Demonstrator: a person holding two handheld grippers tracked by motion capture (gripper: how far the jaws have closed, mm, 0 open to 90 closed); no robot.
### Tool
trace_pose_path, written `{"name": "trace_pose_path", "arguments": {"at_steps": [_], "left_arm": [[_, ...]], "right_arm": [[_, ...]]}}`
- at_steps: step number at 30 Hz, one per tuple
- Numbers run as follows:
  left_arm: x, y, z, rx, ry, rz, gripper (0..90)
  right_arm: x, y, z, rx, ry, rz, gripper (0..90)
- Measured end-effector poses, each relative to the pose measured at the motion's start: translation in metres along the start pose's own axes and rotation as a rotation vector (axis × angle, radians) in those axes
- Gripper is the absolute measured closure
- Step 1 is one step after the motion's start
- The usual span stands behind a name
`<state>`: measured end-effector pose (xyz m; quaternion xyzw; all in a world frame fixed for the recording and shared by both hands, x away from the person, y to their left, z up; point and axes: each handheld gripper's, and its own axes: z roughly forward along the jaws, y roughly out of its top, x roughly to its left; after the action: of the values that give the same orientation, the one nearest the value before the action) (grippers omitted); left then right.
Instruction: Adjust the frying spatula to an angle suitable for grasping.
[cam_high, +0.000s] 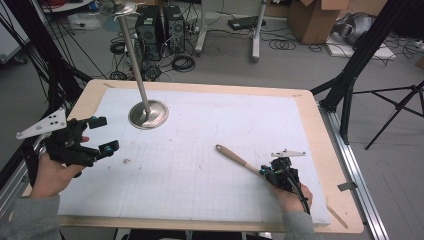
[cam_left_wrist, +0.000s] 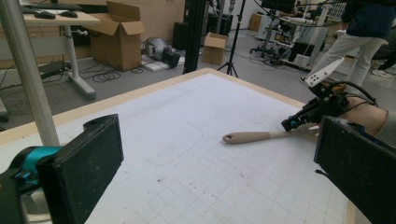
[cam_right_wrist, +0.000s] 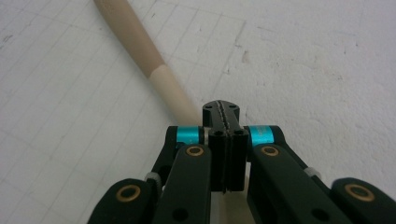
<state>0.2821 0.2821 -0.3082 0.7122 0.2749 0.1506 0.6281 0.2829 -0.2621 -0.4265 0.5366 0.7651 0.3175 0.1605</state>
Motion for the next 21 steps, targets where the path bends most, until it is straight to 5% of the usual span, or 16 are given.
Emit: {"name": "trace_pose_path", "arguments": {"at_steps": [5, 13, 21], "left_arm": [[-0.001, 0.000, 0.002, 0.003, -0.002, 0.003, 1.8], [0.001, -0.001, 0.002, 0.005, 0.002, -0.002, 1.8], [-0.001, 0.000, 0.004, 0.008, -0.003, 0.003, 1.8]], "right_arm": [[-0.002, -0.007, -0.005, -0.017, 0.011, -0.009, 90.0], [-0.014, 0.001, 0.009, 0.021, -0.083, -0.015, 90.0], [-0.007, 0.000, 0.007, 0.047, -0.051, -0.026, 90.0]]}}
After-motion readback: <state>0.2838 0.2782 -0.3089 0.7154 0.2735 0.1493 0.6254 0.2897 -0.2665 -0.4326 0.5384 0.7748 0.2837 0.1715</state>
